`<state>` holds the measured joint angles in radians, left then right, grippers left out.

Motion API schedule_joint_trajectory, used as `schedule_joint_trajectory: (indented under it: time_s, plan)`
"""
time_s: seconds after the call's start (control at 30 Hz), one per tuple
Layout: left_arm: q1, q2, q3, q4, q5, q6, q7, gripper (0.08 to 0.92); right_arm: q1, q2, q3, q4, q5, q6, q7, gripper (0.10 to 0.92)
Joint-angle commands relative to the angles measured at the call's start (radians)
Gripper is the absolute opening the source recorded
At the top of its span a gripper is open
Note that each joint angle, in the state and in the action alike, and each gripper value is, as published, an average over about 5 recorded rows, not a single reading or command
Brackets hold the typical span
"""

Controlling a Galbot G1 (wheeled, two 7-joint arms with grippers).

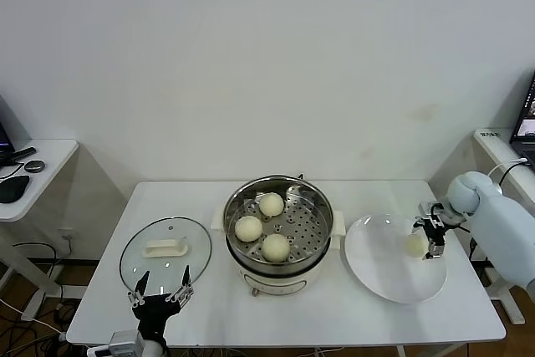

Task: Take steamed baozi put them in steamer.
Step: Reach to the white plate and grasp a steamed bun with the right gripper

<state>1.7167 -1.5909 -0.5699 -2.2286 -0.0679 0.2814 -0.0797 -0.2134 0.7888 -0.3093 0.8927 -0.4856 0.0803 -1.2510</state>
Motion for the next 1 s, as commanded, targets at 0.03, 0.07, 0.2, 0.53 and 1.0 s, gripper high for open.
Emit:
schedule_joint_trajectory:
  time_s: [0.03,0.07,0.2,0.53,1.0]
  plan:
    - [0.001,-0.001,0.001,0.004,0.015,-0.006,-0.002,0.823,-0.01,0.022,0.024,-0.032,-0.051,0.021,0.035,0.823]
    - [0.001,-0.001,0.001,0.005,0.021,-0.009,-0.003,0.823,-0.009,0.024,0.024,-0.035,-0.054,0.021,0.044,0.823]
    - [0.003,-0.001,0.003,0.007,0.033,-0.016,-0.003,0.823,-0.007,0.028,0.021,-0.041,-0.054,0.021,0.05,0.823]
    - [0.0,-0.002,0.004,0.011,0.028,-0.014,-0.001,0.823,-0.01,0.035,0.018,-0.046,-0.05,0.014,0.047,0.822]
    - [-0.009,0.001,0.005,0.018,0.028,-0.014,-0.003,0.823,0.026,-0.013,-0.006,0.019,0.046,-0.035,0.013,0.527]
